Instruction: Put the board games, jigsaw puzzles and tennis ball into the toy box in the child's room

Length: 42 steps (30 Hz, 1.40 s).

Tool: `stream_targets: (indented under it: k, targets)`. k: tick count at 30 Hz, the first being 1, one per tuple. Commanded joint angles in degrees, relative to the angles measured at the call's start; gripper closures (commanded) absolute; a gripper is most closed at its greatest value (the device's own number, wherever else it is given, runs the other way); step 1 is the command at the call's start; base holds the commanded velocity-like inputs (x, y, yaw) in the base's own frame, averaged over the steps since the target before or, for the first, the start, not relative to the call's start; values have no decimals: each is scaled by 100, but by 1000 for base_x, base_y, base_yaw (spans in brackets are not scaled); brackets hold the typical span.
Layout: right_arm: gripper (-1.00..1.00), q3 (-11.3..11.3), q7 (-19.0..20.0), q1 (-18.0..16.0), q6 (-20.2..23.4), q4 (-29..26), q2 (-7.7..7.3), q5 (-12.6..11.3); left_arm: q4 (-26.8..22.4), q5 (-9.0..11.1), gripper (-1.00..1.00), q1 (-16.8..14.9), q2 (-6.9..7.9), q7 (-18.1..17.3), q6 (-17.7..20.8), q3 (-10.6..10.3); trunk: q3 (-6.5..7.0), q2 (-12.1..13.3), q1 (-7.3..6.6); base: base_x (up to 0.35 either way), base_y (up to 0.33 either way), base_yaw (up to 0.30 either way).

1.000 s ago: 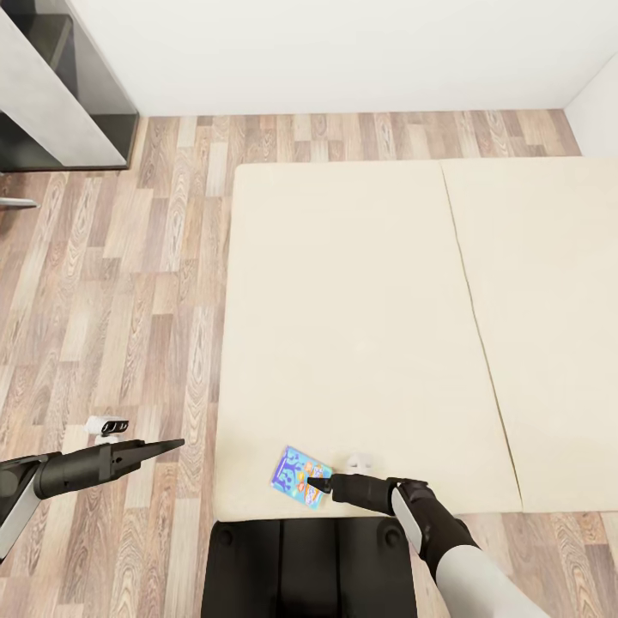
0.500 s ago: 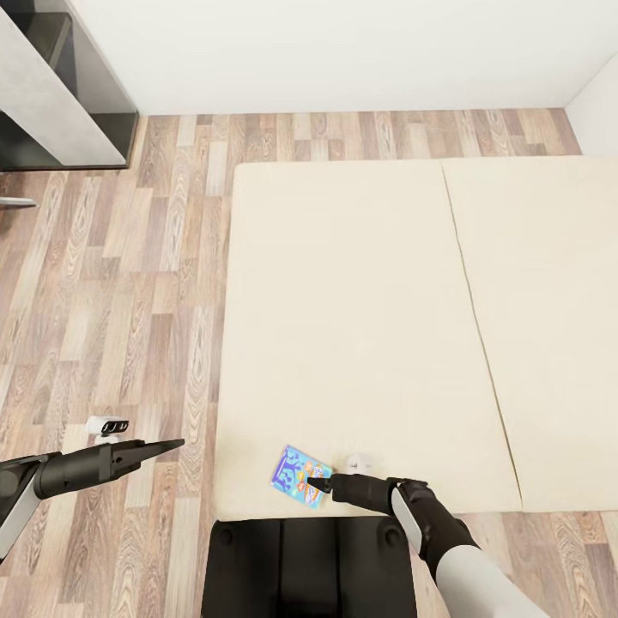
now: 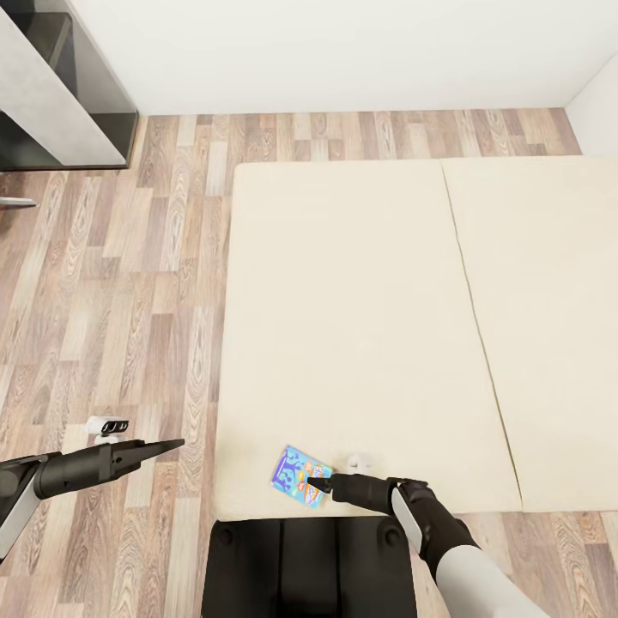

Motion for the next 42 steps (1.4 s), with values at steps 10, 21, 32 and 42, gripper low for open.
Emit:
stream_targets:
  k: [10,21,32,42]
  targets:
    - [-100,-30,16,-1,55,-7,13,-24,-1,3,-100,-1,2,-19,61,-2,-6,-9,3,0,100,0]
    - [-100,-18,16,-1,55,-7,14,-17,-1,4,-100,-1,2,-19,61,-2,-6,-9,3,0,21,0]
    - [-100,-17,16,-1,46,-7,14,-18,-1,5,-100,-1,2,-19,61,-2,-6,-9,3,0,2,0]
    - [-100,-17,16,0,46,-7,14,-16,-1,5,-100,-1,2,-19,61,-2,-6,-9,3,0,94,0]
